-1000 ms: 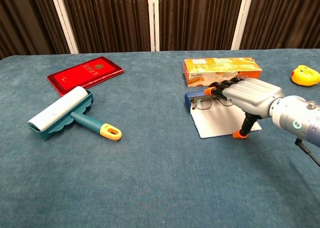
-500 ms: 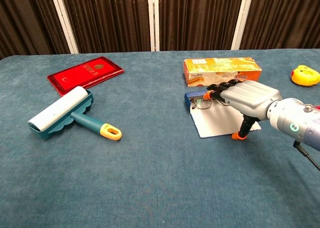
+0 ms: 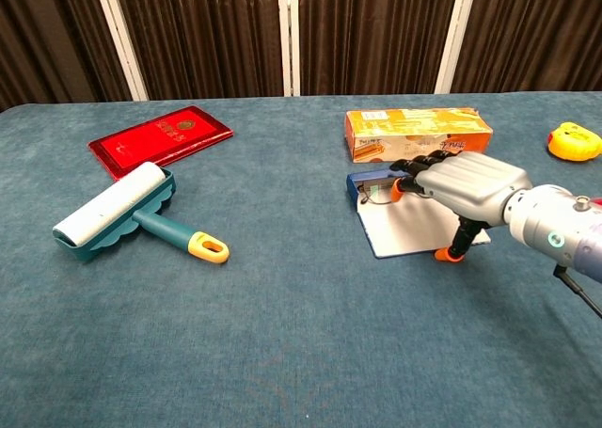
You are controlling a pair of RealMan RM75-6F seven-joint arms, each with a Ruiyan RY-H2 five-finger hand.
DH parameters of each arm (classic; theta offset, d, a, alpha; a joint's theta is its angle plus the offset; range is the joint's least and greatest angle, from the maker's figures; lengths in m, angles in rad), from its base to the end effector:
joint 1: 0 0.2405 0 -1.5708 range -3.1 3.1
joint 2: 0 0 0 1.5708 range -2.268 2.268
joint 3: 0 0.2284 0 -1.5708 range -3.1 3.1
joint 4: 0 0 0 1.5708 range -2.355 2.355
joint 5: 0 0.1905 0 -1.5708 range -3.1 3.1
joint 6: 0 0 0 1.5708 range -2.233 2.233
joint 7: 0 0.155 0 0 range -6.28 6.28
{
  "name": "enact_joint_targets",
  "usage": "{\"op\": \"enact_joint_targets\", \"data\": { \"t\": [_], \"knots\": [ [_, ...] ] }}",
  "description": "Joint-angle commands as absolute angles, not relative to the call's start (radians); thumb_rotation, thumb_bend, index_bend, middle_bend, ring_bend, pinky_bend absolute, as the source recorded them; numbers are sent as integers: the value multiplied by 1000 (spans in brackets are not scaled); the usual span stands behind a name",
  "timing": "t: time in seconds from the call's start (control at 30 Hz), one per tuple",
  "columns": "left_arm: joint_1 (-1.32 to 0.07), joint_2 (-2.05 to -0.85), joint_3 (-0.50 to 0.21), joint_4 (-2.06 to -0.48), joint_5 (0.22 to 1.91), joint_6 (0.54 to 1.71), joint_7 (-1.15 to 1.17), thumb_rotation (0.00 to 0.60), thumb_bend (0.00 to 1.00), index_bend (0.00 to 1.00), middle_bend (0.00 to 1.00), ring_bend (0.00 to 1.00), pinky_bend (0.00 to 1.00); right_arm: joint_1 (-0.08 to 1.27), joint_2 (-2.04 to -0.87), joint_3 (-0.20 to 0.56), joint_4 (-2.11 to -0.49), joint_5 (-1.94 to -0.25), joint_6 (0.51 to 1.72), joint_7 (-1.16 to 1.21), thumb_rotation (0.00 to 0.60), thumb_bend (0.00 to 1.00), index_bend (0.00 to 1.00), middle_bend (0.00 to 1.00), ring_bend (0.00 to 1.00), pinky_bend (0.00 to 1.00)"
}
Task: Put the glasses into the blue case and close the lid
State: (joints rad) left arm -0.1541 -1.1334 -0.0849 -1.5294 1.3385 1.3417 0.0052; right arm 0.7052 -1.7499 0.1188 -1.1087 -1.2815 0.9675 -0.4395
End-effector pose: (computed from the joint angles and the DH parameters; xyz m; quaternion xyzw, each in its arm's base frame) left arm -0.3067 0.2150 0.1649 -0.5828 -0.4156 -0.3353 0.6125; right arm -0.1625 -0.3341 -0.0415 0.7920 -0.2547 0.2979 0.4681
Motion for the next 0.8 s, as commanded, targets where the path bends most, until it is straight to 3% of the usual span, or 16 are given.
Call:
{"op": "enact_joint_targets", "data": {
  "t": [0.03,0.8],
  "knots": [
    [-154,-1133,-85,-1530,1338,1342,5,600,0,0,0,0,0,705,-1747,120,-1110,-1283,969,-437,600,365,283,0,0,0],
    [-155,-1133,-86,-1527,1334,1339,4,600,0,0,0,0,0,717,-1775,145,-1070,-1289,974,-415,600,383,319,0,0,0]
  ]
}}
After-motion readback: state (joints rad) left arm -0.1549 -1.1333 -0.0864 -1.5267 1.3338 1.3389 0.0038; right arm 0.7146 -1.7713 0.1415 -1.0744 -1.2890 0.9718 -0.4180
